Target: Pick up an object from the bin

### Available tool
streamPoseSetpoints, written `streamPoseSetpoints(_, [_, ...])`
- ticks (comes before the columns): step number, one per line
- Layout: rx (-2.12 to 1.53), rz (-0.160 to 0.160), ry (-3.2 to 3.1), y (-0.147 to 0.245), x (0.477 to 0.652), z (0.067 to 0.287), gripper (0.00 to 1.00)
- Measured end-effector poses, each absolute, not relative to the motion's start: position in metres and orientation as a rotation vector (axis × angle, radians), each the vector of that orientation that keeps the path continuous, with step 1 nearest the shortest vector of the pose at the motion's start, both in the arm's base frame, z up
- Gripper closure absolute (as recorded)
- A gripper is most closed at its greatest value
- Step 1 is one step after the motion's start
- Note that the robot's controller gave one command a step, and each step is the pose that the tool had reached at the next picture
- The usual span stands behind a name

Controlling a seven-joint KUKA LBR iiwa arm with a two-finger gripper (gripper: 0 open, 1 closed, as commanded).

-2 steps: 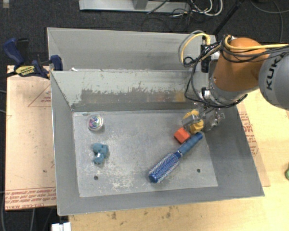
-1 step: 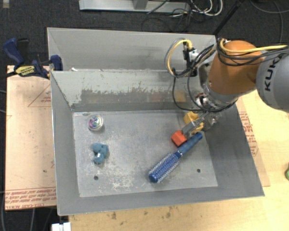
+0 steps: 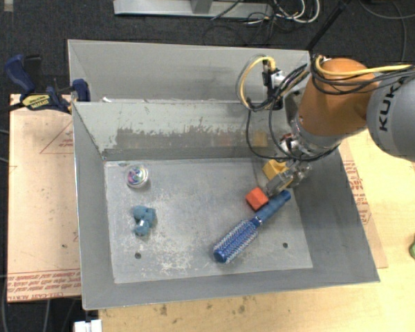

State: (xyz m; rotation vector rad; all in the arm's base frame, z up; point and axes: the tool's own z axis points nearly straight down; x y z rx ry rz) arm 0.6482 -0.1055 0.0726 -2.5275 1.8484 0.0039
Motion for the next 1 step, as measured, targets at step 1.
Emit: streamPoseSetpoints(1, [-2.644,-0.007,1.686,-0.0799,0.6204,0.1544,1.00])
